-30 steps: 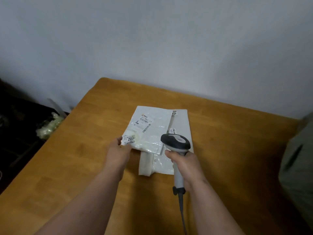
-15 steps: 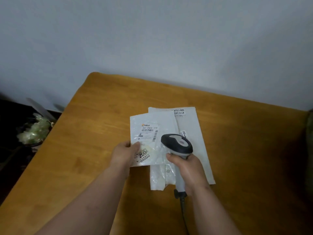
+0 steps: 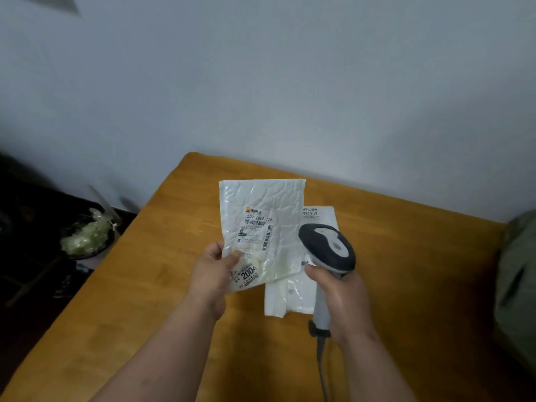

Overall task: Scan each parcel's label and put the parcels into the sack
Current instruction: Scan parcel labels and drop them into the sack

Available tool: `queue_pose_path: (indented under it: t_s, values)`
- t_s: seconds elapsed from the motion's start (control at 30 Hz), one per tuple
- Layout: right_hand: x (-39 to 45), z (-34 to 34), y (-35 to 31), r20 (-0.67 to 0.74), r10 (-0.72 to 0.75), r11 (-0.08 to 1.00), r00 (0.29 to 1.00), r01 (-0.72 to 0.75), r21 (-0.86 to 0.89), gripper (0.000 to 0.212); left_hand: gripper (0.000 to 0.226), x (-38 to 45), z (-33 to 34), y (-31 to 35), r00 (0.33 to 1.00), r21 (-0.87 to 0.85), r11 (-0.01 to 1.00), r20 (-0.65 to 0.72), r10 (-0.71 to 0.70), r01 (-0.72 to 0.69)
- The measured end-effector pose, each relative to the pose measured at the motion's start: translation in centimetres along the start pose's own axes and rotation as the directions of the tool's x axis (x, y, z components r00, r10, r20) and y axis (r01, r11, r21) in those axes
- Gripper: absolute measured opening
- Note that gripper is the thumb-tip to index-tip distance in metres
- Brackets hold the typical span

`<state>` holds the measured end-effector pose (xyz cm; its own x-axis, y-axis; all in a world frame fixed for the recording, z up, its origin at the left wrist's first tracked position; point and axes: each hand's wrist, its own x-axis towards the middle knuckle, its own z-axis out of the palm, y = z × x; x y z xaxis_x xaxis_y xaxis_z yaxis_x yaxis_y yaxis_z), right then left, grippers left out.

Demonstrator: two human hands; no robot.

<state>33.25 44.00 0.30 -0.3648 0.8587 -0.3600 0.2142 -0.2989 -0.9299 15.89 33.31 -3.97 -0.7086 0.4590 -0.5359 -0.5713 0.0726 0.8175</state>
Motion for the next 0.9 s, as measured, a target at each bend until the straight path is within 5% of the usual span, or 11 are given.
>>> queue_pose_path:
  t_s: [0.37,0.73,0.9]
  values:
    - [-9.4,-5.6,-4.8,0.378,-0.092,0.994,0.921,0.065,0.084,0.013,0.014,-12.0,3.1,1.0,0.987,-0.167,0.972,-0.046,0.157,-0.162]
    - [-14.0,-9.7,-6.8,0.384,-0.181,0.982,0.905,0.142,0.127,0.032,0.013,-18.9,5.0,1.2,0.973,-0.223,0.947,-0.045,0.225,-0.23]
    - [-15.2,-10.2,-7.1,0.391,-0.208,0.974,0.897,0.154,0.163,0.018,0.011,-20.5,4.9,1.0,0.969,-0.207,0.947,-0.036,0.245,-0.247]
